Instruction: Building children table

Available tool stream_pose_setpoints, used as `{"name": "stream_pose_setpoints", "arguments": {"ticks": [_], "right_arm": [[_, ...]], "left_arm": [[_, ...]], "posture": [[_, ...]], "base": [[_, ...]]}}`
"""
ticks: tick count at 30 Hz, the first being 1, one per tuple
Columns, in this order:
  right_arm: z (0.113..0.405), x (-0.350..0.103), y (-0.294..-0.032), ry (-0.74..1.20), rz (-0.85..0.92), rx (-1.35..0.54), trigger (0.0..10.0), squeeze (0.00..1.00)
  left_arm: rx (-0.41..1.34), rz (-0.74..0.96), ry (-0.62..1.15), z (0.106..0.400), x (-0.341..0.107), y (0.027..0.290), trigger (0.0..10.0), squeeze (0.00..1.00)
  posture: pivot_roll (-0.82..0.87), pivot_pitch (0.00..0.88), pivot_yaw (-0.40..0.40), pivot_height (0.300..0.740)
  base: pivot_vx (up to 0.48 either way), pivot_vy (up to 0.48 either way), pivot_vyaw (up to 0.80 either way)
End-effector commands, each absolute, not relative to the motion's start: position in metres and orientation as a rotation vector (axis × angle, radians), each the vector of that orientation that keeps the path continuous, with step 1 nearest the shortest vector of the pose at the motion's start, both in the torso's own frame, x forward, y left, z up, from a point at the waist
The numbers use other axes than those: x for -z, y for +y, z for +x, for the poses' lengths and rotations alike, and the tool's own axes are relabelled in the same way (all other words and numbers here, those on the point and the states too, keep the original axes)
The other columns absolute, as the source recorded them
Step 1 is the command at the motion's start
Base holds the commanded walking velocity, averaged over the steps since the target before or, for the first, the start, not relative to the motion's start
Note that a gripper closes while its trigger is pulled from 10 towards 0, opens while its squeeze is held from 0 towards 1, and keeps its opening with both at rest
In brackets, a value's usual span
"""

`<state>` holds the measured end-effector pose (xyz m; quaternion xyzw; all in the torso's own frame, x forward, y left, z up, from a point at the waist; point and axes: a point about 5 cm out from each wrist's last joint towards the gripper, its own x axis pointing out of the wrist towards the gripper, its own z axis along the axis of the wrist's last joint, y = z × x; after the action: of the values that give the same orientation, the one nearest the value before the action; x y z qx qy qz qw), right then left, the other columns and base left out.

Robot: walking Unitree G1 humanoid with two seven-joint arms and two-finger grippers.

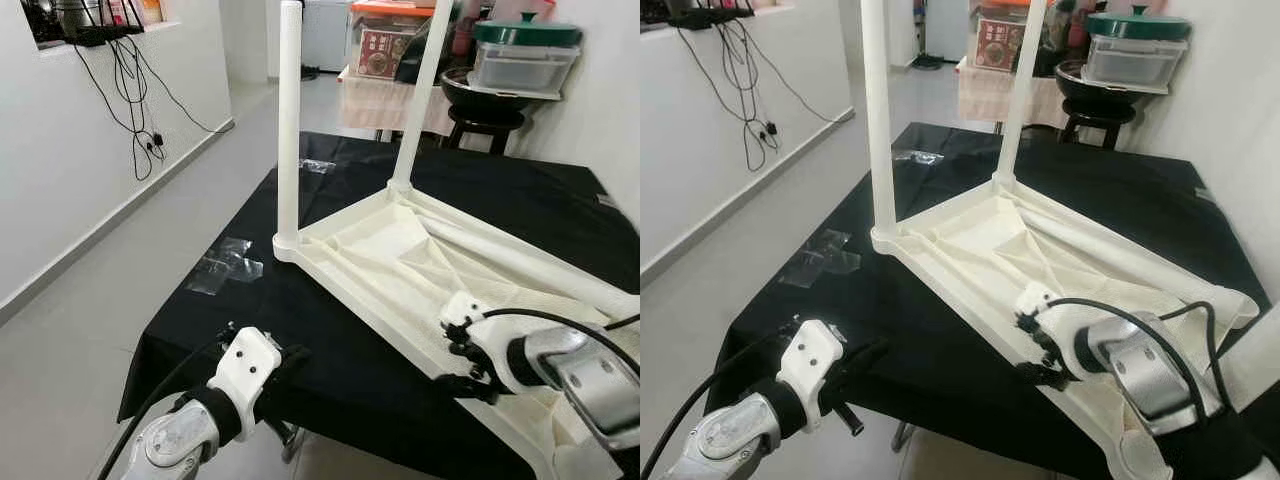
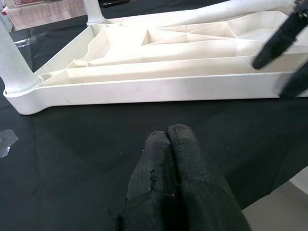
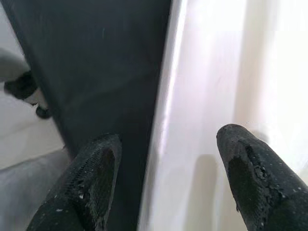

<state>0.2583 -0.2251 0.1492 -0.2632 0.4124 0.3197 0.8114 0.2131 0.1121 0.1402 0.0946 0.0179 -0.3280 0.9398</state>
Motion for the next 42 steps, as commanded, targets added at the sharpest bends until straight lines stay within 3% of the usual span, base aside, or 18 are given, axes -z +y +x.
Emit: {"name": "stream_pose_setpoints", "arguments": {"ticks": [1,2,3,4,5,6,7,8,9,10,14,15,23,33,35,36,41,42], "right_arm": [[0.255,-0.151,-0.227,0.889,-0.586,-0.668,10.0,0.00],[0.253,-0.151,-0.229,0.903,-0.589,-0.657,10.0,0.00],[0.250,-0.150,-0.232,0.919,-0.595,-0.652,8.8,0.00],[0.248,-0.149,-0.233,0.932,-0.600,-0.647,6.6,0.00],[0.248,-0.149,-0.233,0.932,-0.600,-0.647,6.6,0.00],[0.246,-0.149,-0.233,0.941,-0.599,-0.649,3.6,0.00],[0.246,-0.149,-0.233,0.941,-0.599,-0.649,3.6,0.00],[0.247,-0.149,-0.232,0.944,-0.598,-0.647,1.1,0.00],[0.249,-0.148,-0.231,0.932,-0.591,-0.637,1.1,0.00],[0.256,-0.149,-0.229,0.906,-0.573,-0.606,0.0,0.00],[0.270,-0.150,-0.221,0.841,-0.538,-0.552,0.0,0.00],[0.284,-0.153,-0.211,0.785,-0.510,-0.520,0.0,0.00],[0.311,-0.164,-0.177,0.629,-0.487,-0.524,0.0,0.00],[0.351,-0.192,-0.067,0.318,-0.424,-0.628,0.0,0.00],[0.354,-0.195,-0.058,0.293,-0.413,-0.619,0.0,0.00],[0.359,-0.199,-0.049,0.250,-0.414,-0.597,10.0,0.00],[0.366,-0.199,-0.032,0.211,-0.410,-0.582,10.0,0.04],[0.368,-0.196,-0.030,0.213,-0.407,-0.563,10.0,0.96]], "left_arm": [[0.678,0.206,0.048,0.214,-0.137,0.113,10.0,0.00],[0.677,0.207,0.048,0.215,-0.137,0.114,10.0,0.00],[0.676,0.208,0.048,0.215,-0.137,0.114,10.0,0.00],[0.675,0.208,0.048,0.215,-0.137,0.114,10.0,0.00],[0.675,0.208,0.048,0.215,-0.137,0.114,10.0,0.00],[0.675,0.209,0.048,0.215,-0.137,0.114,10.0,0.00],[0.675,0.209,0.048,0.215,-0.137,0.114,10.0,0.00],[0.674,0.210,0.048,0.215,-0.137,0.115,10.0,0.00],[0.672,0.210,0.048,0.215,-0.136,0.115,10.0,0.00],[0.671,0.211,0.049,0.215,-0.136,0.115,10.0,0.00],[0.668,0.213,0.049,0.216,-0.136,0.115,10.0,0.00],[0.668,0.215,0.050,0.216,-0.136,0.115,10.0,0.00],[0.664,0.221,0.050,0.217,-0.136,0.115,10.0,0.00],[0.666,0.239,0.052,0.218,-0.137,0.115,10.0,0.00],[0.667,0.241,0.052,0.218,-0.137,0.115,10.0,0.00],[0.669,0.243,0.052,0.218,-0.137,0.114,10.0,0.00],[0.672,0.250,0.053,0.219,-0.137,0.114,10.0,0.00],[0.672,0.252,0.053,0.219,-0.137,0.114,10.0,0.00]], "posture": [[-0.03,0.000,-0.065,0.740],[-0.03,0.000,-0.065,0.740],[-0.03,0.000,-0.066,0.740],[-0.03,0.000,-0.066,0.740],[-0.03,0.000,-0.066,0.740],[-0.03,0.000,-0.068,0.740],[-0.03,0.000,-0.068,0.740],[-0.03,0.000,-0.066,0.740],[-0.03,0.000,-0.066,0.740],[-0.02,0.000,-0.066,0.740],[-0.02,0.000,-0.062,0.740],[-0.02,0.000,-0.062,0.740],[-0.01,0.000,-0.055,0.740],[0.01,0.000,-0.036,0.740],[0.01,0.000,-0.036,0.740],[0.01,0.000,-0.036,0.740],[0.02,0.000,-0.034,0.740],[0.02,0.000,-0.034,0.740]], "base": [[0.000,0.000,0.00],[0.000,0.000,0.00],[0.000,0.000,0.00],[0.000,0.000,0.00],[0.000,0.000,0.00],[0.000,0.000,0.00],[0.000,0.000,0.00],[0.000,0.000,0.00],[0.000,0.000,0.00],[0.000,0.000,0.00],[0.000,0.000,0.00],[0.000,0.000,0.00],[0.000,0.000,0.00],[0.000,0.000,0.00],[0.000,0.000,0.00],[0.000,0.000,0.00],[0.000,0.000,0.00],[0.000,0.000,0.00]]}}
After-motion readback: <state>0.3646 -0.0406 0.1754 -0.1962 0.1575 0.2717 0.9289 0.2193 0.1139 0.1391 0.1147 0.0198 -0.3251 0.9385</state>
